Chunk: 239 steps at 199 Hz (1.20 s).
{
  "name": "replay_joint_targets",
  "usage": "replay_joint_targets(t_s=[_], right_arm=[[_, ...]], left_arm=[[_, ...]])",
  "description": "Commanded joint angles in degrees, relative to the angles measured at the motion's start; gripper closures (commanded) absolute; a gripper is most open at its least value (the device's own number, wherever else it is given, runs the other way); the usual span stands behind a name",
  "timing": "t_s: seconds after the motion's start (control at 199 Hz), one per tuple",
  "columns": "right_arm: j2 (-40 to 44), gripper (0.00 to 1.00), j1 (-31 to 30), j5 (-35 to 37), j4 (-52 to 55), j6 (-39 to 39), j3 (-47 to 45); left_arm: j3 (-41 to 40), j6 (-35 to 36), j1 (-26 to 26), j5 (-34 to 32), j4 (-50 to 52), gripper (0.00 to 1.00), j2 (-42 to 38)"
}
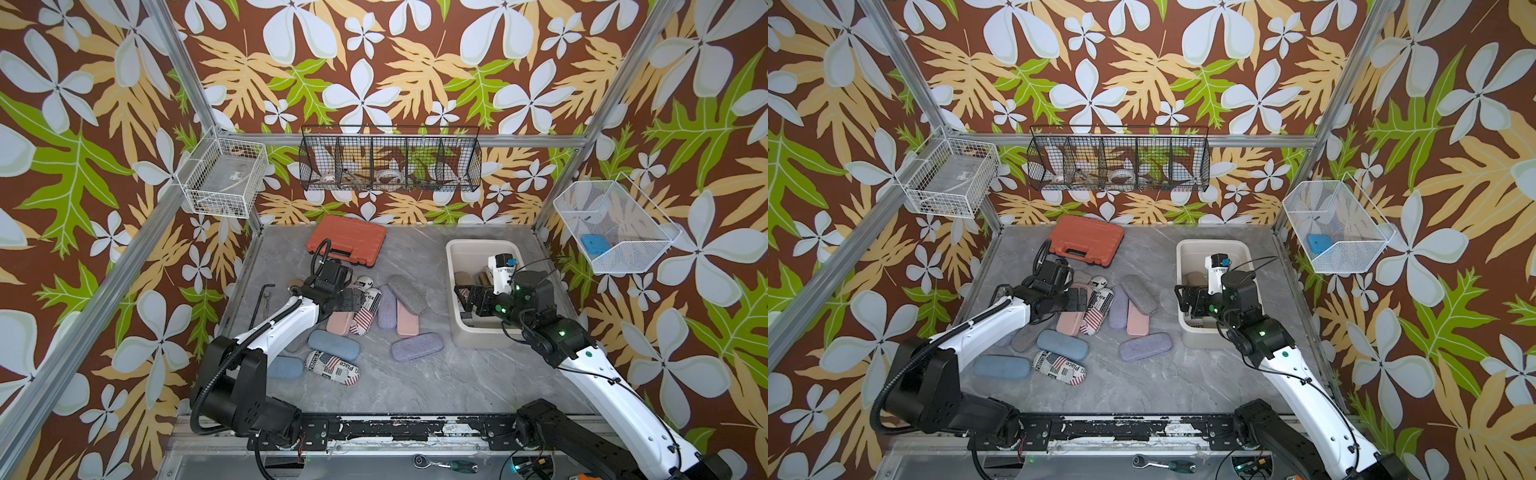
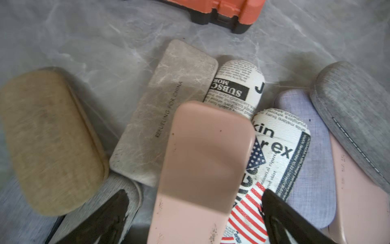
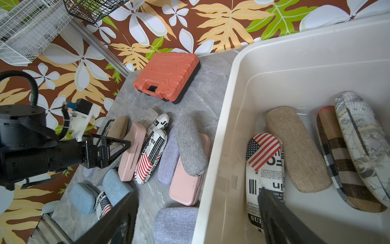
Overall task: Put the glasses cases into the storage boxes
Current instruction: Pick up the glasses case.
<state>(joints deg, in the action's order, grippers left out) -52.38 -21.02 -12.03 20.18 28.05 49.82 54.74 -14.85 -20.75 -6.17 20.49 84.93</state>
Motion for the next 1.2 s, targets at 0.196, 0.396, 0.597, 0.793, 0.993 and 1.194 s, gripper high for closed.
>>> replay_joint_targets(t_s=[0.196,0.396,0.597,0.793,0.993,1.194], right_arm=[[1.6,0.12,-0.1,-0.3,2.4,0.2,1.4],[1.5,0.14,0.0,-0.9,1.5,1.2,1.7],[1.1,0.17,0.0,-0.9,1.4,1.3,2.8],[0.9,0.20,0.0,0.3,3.1,1.2,5.0],[0.7,0.20,-0.1,-0.3,3.1,1.6,6.4],[-0.3,0.23,-0.3,-2.7,1.9,2.3,6.8]], left_arm=[[2.0,4.7,5.5,12.3,-3.5,0.00,6.3],[2.9,5.0,5.5,15.1,-2.9,0.09,9.1],[3.9,3.4,5.5,12.7,-1.7,0.23,10.7],[7.0,4.3,5.5,12.8,2.0,0.37,11.9],[7.3,1.8,5.5,14.9,1.1,0.39,9.1],[6.6,-3.0,5.5,20.4,-1.8,0.41,4.3]])
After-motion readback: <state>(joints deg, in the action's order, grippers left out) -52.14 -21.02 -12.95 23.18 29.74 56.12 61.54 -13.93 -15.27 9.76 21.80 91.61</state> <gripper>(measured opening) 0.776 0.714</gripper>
